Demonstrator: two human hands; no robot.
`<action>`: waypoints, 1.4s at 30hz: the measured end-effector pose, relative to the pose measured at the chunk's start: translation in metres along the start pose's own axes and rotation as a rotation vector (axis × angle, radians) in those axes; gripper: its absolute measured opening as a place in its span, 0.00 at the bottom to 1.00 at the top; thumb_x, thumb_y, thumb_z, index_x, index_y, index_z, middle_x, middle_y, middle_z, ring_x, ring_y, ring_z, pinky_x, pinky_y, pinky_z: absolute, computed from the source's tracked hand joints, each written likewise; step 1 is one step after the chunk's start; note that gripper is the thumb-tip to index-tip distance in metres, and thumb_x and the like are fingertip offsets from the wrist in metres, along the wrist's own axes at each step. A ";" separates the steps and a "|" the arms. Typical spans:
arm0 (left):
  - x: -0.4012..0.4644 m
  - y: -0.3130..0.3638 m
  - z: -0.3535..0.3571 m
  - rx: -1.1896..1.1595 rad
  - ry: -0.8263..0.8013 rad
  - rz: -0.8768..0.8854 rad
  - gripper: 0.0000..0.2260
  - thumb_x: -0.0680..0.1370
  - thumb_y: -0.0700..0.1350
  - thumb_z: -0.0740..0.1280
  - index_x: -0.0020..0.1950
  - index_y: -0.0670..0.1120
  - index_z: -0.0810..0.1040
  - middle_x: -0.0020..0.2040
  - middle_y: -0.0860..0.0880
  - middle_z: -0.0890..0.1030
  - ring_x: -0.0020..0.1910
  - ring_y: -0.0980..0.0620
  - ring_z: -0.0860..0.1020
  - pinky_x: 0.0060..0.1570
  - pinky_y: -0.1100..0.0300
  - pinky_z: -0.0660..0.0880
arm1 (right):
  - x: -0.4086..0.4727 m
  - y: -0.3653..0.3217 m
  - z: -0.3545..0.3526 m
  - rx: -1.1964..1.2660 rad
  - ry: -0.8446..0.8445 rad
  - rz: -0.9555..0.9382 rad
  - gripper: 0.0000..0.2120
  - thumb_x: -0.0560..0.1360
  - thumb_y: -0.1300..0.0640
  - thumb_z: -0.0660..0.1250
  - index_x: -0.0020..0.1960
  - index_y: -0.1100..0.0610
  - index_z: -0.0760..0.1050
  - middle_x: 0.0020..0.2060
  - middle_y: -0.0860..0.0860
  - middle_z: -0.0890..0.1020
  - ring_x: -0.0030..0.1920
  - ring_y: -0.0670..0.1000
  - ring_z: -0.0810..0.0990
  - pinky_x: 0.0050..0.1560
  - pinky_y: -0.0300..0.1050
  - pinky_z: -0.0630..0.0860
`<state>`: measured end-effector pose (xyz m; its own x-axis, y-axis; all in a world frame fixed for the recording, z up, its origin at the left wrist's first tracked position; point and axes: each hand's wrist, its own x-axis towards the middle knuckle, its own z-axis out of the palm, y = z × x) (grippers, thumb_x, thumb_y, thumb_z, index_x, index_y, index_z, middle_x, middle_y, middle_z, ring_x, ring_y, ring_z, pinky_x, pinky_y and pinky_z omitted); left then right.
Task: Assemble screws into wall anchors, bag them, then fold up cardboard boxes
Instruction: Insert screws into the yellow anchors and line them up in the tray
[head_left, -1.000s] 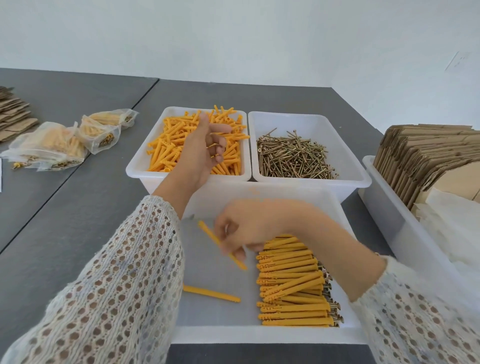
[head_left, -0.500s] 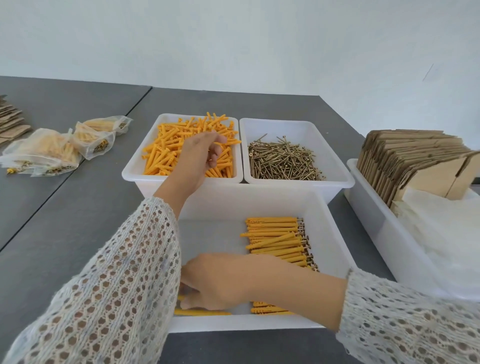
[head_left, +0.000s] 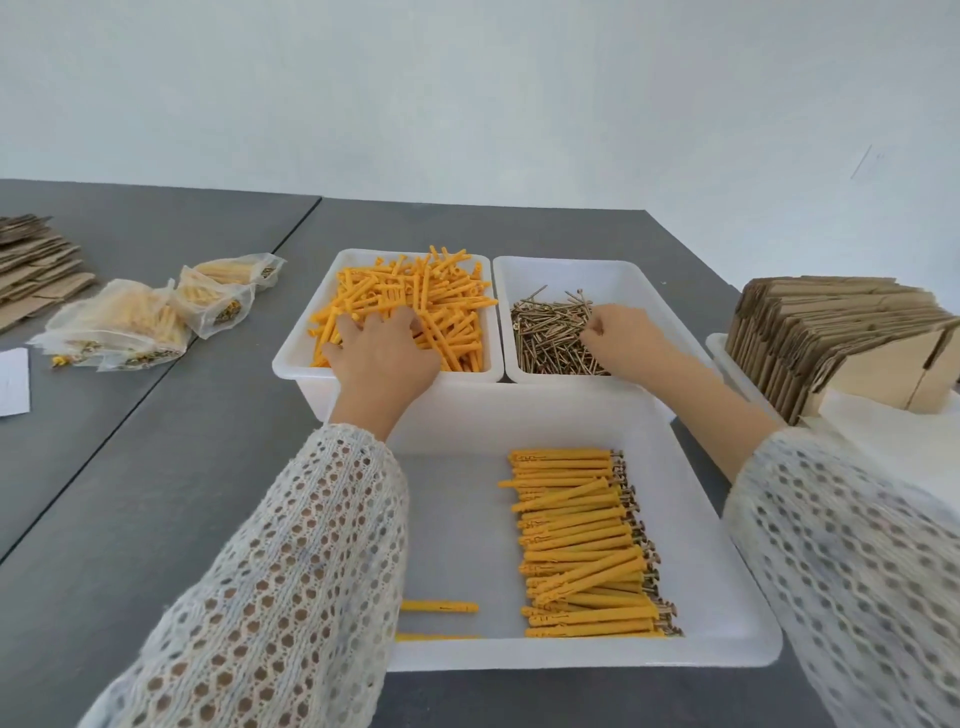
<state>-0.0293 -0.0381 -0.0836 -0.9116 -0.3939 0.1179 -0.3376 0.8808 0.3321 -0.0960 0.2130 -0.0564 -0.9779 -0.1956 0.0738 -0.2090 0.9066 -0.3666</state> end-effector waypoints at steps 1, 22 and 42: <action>-0.001 0.000 0.000 -0.012 -0.010 0.036 0.16 0.76 0.50 0.61 0.63 0.59 0.74 0.66 0.48 0.75 0.71 0.37 0.62 0.66 0.39 0.61 | 0.008 0.009 0.007 -0.048 -0.077 0.071 0.11 0.80 0.55 0.59 0.45 0.62 0.72 0.36 0.54 0.74 0.41 0.56 0.74 0.41 0.49 0.71; 0.007 -0.008 0.011 -0.103 0.045 0.166 0.08 0.79 0.49 0.59 0.49 0.59 0.77 0.45 0.58 0.79 0.44 0.53 0.77 0.33 0.59 0.68 | 0.012 0.014 0.024 0.112 0.083 0.294 0.06 0.76 0.66 0.58 0.41 0.59 0.69 0.36 0.52 0.73 0.39 0.54 0.72 0.42 0.47 0.70; -0.009 0.007 0.015 -0.434 0.503 0.398 0.07 0.79 0.42 0.62 0.50 0.55 0.73 0.41 0.57 0.77 0.36 0.56 0.75 0.30 0.57 0.72 | -0.005 -0.047 0.025 1.469 -0.019 0.054 0.08 0.80 0.63 0.61 0.42 0.56 0.71 0.29 0.51 0.76 0.24 0.49 0.68 0.26 0.40 0.67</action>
<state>-0.0273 -0.0243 -0.0958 -0.6939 -0.2327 0.6814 0.2096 0.8401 0.5004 -0.0812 0.1622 -0.0629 -0.9816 -0.1898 0.0217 0.0311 -0.2710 -0.9621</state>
